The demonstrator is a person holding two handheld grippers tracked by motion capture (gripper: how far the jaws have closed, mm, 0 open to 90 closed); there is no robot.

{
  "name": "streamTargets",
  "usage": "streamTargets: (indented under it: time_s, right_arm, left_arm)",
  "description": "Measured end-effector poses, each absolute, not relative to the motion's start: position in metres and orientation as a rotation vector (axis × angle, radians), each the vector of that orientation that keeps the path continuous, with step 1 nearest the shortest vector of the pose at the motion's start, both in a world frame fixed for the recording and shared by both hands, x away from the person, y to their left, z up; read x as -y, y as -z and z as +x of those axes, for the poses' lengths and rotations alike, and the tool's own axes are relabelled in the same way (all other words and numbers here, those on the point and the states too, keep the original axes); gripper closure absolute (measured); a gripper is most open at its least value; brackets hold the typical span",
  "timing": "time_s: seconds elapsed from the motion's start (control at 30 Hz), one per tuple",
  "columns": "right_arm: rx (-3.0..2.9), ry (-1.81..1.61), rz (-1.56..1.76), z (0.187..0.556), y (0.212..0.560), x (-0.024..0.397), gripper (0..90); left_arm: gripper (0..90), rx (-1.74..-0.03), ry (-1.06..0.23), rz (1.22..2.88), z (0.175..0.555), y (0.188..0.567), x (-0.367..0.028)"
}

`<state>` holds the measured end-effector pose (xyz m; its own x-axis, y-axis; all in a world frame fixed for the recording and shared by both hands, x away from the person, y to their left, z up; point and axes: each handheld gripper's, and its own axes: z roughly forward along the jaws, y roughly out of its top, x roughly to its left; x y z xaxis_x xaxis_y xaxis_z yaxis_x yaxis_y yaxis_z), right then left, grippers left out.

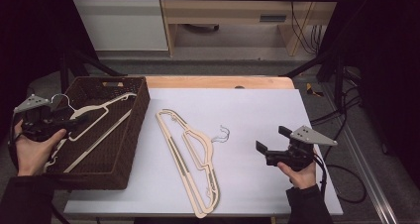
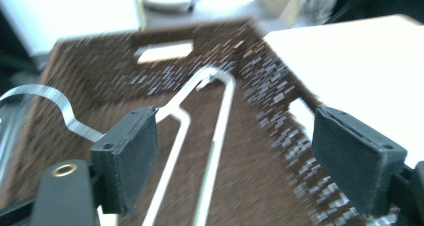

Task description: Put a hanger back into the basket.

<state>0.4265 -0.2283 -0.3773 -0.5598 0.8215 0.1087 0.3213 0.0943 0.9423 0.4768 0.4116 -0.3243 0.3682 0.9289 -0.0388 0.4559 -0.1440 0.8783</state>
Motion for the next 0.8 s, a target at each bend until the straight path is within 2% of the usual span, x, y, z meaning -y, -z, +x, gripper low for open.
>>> streamTargets:
  time_s: [0.37, 0.8]
  right_arm:
    - [-1.943, -1.473, 1.13, 0.426, 0.376, 0.217, 4.2]
    - [-1.964, -1.479, 1.142, 0.428, 0.38, 0.202, 4.6]
  left_arm:
    - [7.4, -0.968, -0.68, 1.676, 0.448, 0.312, -0.348]
    - [6.1, -0.8, -0.599, 1.711, 0.427, 0.329, -0.277]
